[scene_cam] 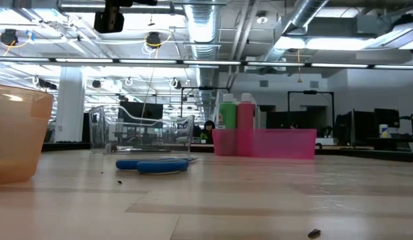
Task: Pick & Place Paint Supplies
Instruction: Put the blue scissors into the orange bin
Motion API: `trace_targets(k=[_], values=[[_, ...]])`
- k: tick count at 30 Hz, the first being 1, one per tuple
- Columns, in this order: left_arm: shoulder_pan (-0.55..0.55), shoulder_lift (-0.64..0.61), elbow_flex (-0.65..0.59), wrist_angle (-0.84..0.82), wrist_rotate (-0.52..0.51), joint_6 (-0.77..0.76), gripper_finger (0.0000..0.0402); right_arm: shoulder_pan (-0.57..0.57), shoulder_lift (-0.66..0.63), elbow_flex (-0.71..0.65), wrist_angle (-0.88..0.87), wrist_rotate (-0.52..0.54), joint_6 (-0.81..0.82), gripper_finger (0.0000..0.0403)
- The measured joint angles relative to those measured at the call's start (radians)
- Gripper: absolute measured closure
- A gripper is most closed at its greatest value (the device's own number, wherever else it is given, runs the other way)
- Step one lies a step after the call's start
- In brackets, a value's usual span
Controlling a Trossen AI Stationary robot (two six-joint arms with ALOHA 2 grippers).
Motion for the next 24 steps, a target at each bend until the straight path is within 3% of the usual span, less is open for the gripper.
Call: trace_targets(k=[6,11,16,21,24], values=[[0.0,0.009,0.0,0.006,-0.015,-0.002,0.0401,-0.001,-0.187,-0.315,0.181,0.015,-0.031,0.0403],[-0.004,0.015,0.0,0.006,-0.039,-0.005,0.0401,-0.033,-0.326,-0.498,0.293,0.011,-0.022,0.0403],[-0.004,0.034,0.001,0.008,-0.043,-0.009,0.0401,-0.091,-0.476,-0.565,0.286,-0.058,-0.031,0.0403],[-0.004,0.063,0.0,0.01,-0.044,-0.008,0.0401,-0.175,-0.61,-0.568,0.104,-0.151,-0.023,0.0403],[-0.004,0.085,0.0,0.009,-0.044,-0.008,0.0401,-0.215,-0.627,-0.565,0.055,-0.196,-0.024,0.0403]])
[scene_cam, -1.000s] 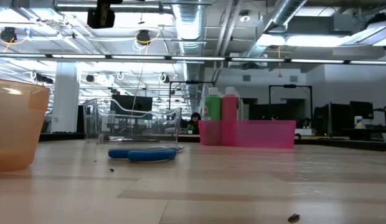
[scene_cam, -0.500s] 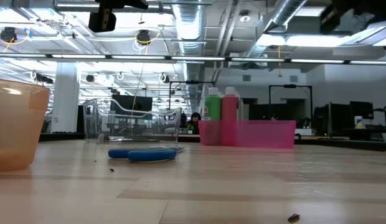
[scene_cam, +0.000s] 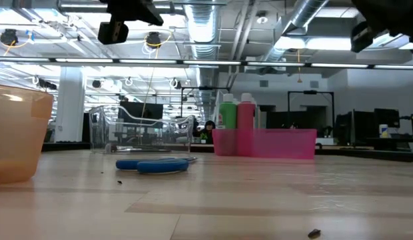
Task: Pick & Place Paint Supplies
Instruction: Put the blue scissors into the orange bin
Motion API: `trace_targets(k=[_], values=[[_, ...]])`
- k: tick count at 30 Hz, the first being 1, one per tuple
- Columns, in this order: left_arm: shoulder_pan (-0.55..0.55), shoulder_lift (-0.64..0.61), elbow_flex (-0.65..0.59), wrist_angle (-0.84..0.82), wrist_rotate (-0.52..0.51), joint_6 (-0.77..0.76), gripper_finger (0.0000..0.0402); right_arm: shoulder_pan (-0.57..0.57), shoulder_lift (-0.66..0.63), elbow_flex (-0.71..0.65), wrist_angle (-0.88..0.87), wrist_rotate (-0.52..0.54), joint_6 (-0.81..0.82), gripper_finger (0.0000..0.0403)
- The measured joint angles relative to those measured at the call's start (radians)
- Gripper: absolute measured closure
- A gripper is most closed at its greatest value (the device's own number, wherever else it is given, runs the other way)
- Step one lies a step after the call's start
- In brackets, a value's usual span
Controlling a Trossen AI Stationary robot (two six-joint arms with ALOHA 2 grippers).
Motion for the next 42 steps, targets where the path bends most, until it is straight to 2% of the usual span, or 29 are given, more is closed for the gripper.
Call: trace_targets(k=[3,7,11,15,18,23,25,32,35,40,42], values=[[0.0,0.025,0.0,0.0,0.0,0.0,0.0401,-0.029,0.01,-0.001,-0.044,-0.051,-0.018,0.0403],[-0.001,0.06,0.0,0.008,0.0,0.0,0.0401,-0.051,0.015,-0.004,-0.144,-0.053,-0.025,0.0403],[-0.006,0.092,0.0,0.028,0.0,0.0,0.0401,-0.057,0.001,-0.054,-0.122,-0.06,-0.024,0.0403],[-0.019,0.121,0.0,0.048,0.0,-0.001,0.0401,-0.056,0.0,-0.161,-0.007,-0.08,0.024,0.0403],[-0.021,0.128,0.0,0.05,0.002,-0.005,0.0401,-0.056,0.006,-0.166,-0.021,-0.085,0.033,0.0403],[-0.021,0.147,0.001,0.062,-0.017,-0.059,0.0401,-0.056,0.009,-0.166,-0.022,-0.085,-0.122,0.0403],[-0.023,0.161,0.001,0.055,-0.019,-0.094,0.0401,-0.057,0.01,-0.166,-0.023,-0.053,-0.126,0.0403],[-0.095,0.22,0.001,0.057,-0.02,-0.187,0.0401,-0.056,0.01,-0.166,-0.026,-0.05,-0.129,0.0403],[-0.147,0.266,0.055,-0.057,-0.023,-0.263,0.0401,-0.056,0.01,-0.166,-0.026,-0.049,-0.129,0.0403],[-0.211,0.409,0.303,-0.442,-0.044,-0.286,0.0401,-0.056,0.01,-0.167,-0.024,-0.048,-0.129,0.0403],[-0.222,0.468,0.372,-0.505,-0.09,-0.299,0.0401,-0.056,0.01,-0.167,-0.026,-0.048,-0.129,0.0403]])
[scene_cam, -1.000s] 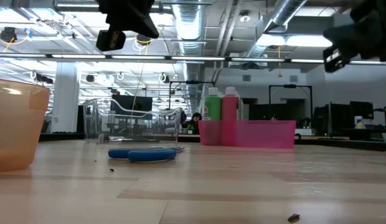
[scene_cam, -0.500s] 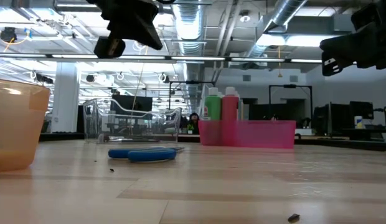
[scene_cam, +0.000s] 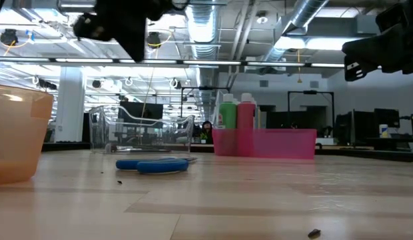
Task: Pick & Place Paint Supplies
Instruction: Put the blue scissors into the orange bin
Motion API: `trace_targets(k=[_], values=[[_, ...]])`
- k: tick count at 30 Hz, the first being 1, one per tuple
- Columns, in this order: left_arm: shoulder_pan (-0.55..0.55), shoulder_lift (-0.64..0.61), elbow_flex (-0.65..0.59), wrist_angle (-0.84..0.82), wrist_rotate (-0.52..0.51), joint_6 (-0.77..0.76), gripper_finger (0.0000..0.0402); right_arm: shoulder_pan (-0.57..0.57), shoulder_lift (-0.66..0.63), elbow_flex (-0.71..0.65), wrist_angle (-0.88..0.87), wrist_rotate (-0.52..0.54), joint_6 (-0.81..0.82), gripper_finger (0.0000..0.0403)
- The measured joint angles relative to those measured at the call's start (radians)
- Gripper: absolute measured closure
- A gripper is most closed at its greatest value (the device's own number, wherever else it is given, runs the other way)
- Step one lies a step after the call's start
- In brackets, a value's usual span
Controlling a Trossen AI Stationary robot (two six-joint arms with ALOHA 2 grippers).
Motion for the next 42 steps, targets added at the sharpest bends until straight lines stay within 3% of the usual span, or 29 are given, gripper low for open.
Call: trace_targets(k=[3,9,15,20,24,33,42], values=[[-0.004,0.063,0.022,0.033,-0.052,0.02,0.0401,0.0,0.0,0.0,0.001,0.0,0.0,0.0403],[-0.004,0.165,0.02,0.047,-0.048,0.118,0.0379,0.0,0.0,0.0,0.001,0.0,0.0,0.0403],[0.012,0.205,-0.005,0.057,-0.019,0.178,0.0284,0.0,0.0,0.0,0.0,0.0,0.0,0.0403],[0.021,0.213,-0.118,0.154,0.065,0.177,0.0198,0.0,0.0,0.0,0.0,0.0,0.0,0.0403],[0.017,0.204,-0.207,0.27,0.092,0.147,0.0164,0.0,0.0,0.0,-0.001,0.0,0.0,0.0403],[0.021,0.204,-0.247,0.32,0.066,0.149,0.0175,0.0,0.0,-0.001,-0.003,0.0,0.0,0.0403],[0.029,0.204,-0.196,0.326,0.11,0.153,0.0193,0.0,0.0,-0.001,-0.003,0.0,0.0,0.0403]])
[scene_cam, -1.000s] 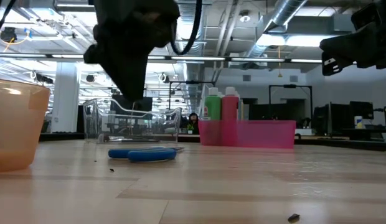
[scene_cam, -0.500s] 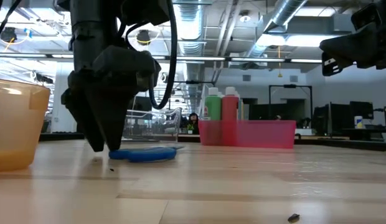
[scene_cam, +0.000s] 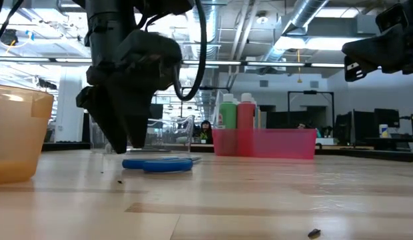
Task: Pick & Place Paint Supplies
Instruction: Put the blue scissors into the orange bin
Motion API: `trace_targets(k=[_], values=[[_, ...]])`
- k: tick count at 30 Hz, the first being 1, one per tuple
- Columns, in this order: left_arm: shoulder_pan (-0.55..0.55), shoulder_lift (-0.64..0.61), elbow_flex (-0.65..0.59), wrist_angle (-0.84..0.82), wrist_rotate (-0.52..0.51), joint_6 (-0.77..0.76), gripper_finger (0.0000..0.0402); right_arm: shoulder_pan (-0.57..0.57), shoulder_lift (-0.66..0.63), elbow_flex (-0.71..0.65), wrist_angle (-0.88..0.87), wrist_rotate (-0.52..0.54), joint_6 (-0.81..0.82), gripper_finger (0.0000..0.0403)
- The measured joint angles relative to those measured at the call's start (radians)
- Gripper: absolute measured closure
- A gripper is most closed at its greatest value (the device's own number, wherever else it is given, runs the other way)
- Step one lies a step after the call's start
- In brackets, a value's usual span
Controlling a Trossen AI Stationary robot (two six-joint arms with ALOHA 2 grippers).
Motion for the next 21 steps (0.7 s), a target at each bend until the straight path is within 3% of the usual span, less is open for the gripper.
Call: trace_targets(k=[16,21], values=[[0.026,0.0,-0.069,0.064,-0.041,0.019,0.0196,0.0,0.0,0.0,0.0,0.0,0.0,0.0403],[0.022,0.011,-0.094,0.073,-0.043,0.02,0.022,0.0,0.0,0.0,0.0,0.0,0.0,0.0403]])
